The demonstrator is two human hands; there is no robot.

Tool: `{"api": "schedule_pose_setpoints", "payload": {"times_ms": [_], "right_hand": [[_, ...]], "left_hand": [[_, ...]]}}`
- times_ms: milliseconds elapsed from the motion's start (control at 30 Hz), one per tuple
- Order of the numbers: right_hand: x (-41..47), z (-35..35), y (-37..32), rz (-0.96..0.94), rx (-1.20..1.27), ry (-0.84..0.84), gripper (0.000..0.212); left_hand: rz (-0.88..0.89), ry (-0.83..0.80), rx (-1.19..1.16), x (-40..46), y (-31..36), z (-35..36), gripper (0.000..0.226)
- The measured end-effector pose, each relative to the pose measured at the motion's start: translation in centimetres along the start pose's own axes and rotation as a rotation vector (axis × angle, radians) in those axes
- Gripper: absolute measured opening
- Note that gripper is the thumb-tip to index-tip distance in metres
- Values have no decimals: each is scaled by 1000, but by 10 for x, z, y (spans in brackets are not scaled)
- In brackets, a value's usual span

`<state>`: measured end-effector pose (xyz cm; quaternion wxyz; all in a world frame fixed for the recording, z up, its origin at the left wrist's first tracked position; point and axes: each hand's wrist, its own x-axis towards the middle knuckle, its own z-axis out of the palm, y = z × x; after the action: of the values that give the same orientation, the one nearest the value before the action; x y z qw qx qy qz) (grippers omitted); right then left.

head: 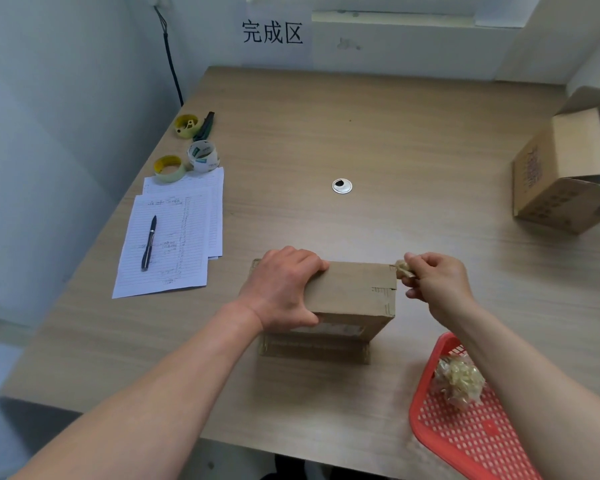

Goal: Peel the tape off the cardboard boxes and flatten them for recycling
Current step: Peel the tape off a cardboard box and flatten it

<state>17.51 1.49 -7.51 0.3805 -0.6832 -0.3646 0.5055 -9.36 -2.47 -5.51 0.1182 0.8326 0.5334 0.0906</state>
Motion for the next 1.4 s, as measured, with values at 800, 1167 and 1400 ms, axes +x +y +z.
{"api": "schedule_pose_setpoints", "payload": {"times_ms": [800, 1167, 1400], "right_hand": [[-78, -94, 121, -63, -709, 302, 9], [-73, -89, 165, -223, -853, 241, 9], [-72, -80, 172, -306, -994, 176, 9]], "left_hand": [[-25, 35, -35, 68, 83, 26, 71], [-28, 43, -38, 69, 80, 28, 71], [-38, 24, -41, 67, 82, 26, 71]]}}
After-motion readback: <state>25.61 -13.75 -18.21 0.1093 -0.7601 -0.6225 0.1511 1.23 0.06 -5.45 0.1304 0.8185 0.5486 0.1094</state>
